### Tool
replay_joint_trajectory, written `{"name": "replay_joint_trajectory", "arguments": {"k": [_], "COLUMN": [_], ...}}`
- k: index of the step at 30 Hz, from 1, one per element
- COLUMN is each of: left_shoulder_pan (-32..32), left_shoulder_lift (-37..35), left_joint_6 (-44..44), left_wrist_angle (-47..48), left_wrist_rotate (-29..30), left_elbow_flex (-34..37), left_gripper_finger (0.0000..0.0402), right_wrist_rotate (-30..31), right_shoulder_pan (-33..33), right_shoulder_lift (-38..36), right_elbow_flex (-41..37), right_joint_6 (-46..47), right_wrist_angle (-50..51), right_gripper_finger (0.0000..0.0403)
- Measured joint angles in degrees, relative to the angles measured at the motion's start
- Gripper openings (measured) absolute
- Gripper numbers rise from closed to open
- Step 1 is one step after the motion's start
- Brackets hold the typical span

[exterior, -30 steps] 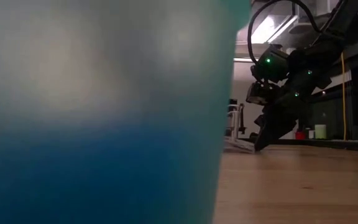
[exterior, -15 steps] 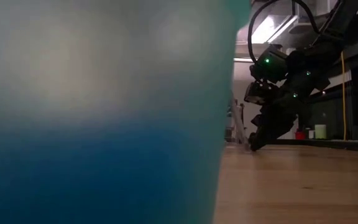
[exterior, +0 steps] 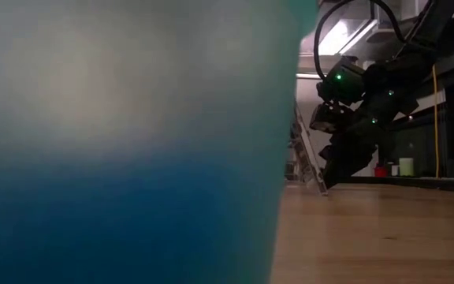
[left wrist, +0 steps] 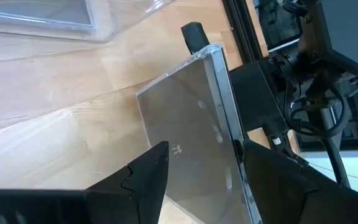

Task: Pick & place jewel cases by type
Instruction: Put the right black cd case into the transparent bin

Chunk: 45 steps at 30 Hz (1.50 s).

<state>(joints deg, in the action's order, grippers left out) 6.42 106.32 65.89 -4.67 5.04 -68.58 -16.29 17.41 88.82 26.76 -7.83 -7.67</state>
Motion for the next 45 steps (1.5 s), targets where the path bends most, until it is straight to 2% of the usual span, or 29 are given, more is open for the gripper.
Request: {"name": "replay_joint_trajectory", "arguments": {"k": [37, 45], "left_shoulder_pan": [0.06, 0.08], "left_shoulder_lift": [0.24, 0.22], "left_joint_6": [0.83, 1.08], "left_wrist_angle": [-4.48, -1.02], "left_wrist_rotate": [0.35, -0.21], "left_elbow_flex": [0.31, 0.26], "left_gripper_finger": [0.0194, 0.0194], "right_wrist_rotate": [0.1, 0.1], "right_shoulder_pan": [0.07, 0.07], "right_shoulder_lift": [-0.04, -0.04], "right_elbow_flex": [-0.02, -0.02], "right_joint_6": [-0.42, -0.42], "right_wrist_angle": [0.12, 0.12], "right_gripper_finger": [0.0009, 0.0009]}}
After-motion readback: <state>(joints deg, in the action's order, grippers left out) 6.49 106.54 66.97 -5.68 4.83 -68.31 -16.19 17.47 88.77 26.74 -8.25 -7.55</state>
